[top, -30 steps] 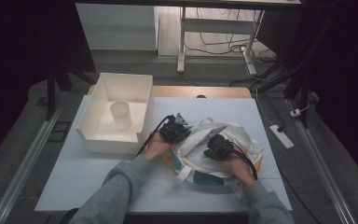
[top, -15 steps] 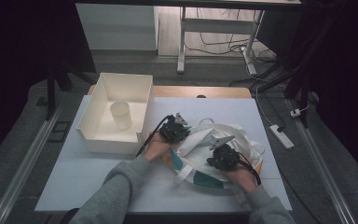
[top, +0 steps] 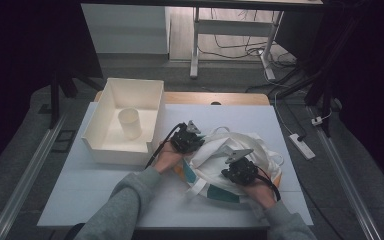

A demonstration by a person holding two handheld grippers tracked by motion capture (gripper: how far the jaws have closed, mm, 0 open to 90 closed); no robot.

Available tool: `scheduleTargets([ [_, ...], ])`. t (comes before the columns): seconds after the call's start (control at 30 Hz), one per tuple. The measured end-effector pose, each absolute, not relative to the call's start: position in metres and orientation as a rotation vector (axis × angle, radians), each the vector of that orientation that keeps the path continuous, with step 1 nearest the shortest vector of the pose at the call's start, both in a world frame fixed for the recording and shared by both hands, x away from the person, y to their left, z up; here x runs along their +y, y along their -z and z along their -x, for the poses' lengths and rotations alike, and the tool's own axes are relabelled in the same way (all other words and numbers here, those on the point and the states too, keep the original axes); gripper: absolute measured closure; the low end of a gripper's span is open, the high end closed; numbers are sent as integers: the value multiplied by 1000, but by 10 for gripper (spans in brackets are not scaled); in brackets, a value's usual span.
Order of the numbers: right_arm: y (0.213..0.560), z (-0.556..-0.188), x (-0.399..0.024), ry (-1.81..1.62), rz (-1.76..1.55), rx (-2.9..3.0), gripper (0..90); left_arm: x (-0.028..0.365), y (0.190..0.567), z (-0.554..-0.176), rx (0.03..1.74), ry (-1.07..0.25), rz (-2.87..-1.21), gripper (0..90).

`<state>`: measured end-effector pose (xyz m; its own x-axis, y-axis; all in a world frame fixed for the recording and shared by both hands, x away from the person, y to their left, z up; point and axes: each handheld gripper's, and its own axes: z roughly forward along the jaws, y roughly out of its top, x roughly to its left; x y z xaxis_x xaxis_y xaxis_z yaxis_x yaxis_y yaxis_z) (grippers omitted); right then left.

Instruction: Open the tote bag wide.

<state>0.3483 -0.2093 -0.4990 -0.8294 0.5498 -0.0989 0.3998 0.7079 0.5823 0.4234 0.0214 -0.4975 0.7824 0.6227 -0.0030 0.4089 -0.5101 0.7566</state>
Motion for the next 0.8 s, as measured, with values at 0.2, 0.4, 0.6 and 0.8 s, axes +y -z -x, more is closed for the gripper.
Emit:
scheduleTargets([
  [0.2,474,-342,-219,-976,-731,2520,900,29,475,-413,748,-303,-2093,493],
  [0.4,468,-338,-232,-1050,-761,2445,857,28,460,-399,691,-264,-2100,431],
  [0.6,472,-336,-245,-1114,-811,2412,658,33,445,-383,635,-240,-2121,389],
  [0.8,471,-329,-258,-1199,-814,2365,529,49,429,-370,618,-242,-2095,362],
])
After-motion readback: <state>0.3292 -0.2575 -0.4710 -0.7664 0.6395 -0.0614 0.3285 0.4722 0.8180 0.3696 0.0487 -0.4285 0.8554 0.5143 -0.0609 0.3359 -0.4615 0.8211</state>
